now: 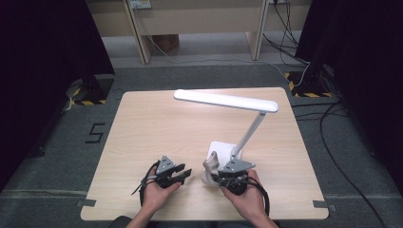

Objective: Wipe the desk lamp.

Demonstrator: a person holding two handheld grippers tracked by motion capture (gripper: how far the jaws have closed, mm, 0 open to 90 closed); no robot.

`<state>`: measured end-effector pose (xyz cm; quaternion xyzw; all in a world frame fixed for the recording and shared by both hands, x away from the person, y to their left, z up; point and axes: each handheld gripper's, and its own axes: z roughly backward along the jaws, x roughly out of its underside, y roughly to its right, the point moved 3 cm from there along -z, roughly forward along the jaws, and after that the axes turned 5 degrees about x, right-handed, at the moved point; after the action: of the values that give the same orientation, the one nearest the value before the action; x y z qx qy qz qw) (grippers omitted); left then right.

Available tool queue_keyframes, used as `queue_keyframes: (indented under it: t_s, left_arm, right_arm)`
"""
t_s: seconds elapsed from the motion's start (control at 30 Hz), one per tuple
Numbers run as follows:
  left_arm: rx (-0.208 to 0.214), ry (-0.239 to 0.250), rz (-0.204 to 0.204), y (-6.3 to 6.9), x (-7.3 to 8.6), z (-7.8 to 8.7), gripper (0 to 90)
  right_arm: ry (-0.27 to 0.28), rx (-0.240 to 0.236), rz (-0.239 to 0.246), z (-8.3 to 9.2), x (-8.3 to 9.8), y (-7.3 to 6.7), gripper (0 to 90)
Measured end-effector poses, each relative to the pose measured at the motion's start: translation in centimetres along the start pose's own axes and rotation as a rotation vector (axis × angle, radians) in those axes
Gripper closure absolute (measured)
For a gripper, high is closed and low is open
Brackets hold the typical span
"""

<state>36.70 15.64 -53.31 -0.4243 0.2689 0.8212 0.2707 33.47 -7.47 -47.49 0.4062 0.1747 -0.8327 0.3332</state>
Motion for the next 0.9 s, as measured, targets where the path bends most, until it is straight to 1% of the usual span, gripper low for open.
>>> queue_keyframes:
  t_s: [0.1,0.2,0.23,0.33,0.4,0.47,0.53,0.63,0.67,0.7,0.73,0.8,0.83,0.87,0.9]
  left_arm:
    - [0.007,0.017,0.006,0.2,-0.2,0.0,62.3]
    - [0.038,0.026,0.017,0.6,-0.4,-0.2,64.8]
    - [0.045,0.025,0.019,0.8,-0.4,-0.2,66.1]
    - [0.075,0.019,0.027,1.3,-0.5,-0.6,69.3]
    - [0.087,0.004,0.03,1.6,-0.7,-1.0,71.5]
    - [0.095,-0.007,0.036,1.9,-0.7,-1.4,73.2]
    - [0.097,-0.016,0.04,2.0,-0.8,-1.7,74.0]
    - [0.099,-0.024,0.052,2.1,-0.8,-1.9,74.6]
    - [0.102,-0.027,0.055,2.1,-0.7,-1.9,74.6]
    - [0.103,-0.029,0.057,2.1,-0.6,-1.9,74.5]
    - [0.104,-0.031,0.057,2.1,-0.6,-2.0,74.4]
    - [0.105,-0.033,0.056,2.1,-0.5,-2.0,74.2]
    - [0.105,-0.032,0.057,2.1,-0.6,-2.1,74.2]
    - [0.106,-0.03,0.056,2.1,-0.6,-2.1,74.1]
    - [0.107,-0.028,0.056,2.2,-0.6,-2.1,74.0]
  right_arm:
    - [0.009,0.035,-0.026,1.2,0.3,0.9,80.2]
    - [0.012,0.076,-0.062,2.3,1.0,2.2,80.2]
    - [0.006,0.094,-0.08,2.7,1.3,2.7,80.2]
    - [0.001,0.147,-0.114,3.6,2.2,4.2,80.2]
    - [-0.006,0.186,-0.143,4.0,2.8,5.3,80.2]
    - [-0.016,0.209,-0.172,4.0,3.2,6.2,80.2]
    - [-0.036,0.226,-0.183,3.6,3.6,6.9,80.2]
    - [-0.054,0.231,-0.209,2.9,4.2,7.7,80.1]
    - [-0.06,0.238,-0.236,2.9,4.4,8.2,80.1]
    - [-0.054,0.247,-0.256,3.0,4.5,8.7,80.1]
    - [-0.055,0.262,-0.277,3.2,4.6,9.4,80.0]
    - [-0.067,0.291,-0.323,3.6,4.9,11.0,79.8]
    - [-0.061,0.314,-0.334,3.8,5.0,12.0,79.8]
    - [-0.066,0.341,-0.34,4.0,5.1,12.8,79.8]
    - [-0.073,0.354,-0.361,4.1,5.2,13.6,79.7]
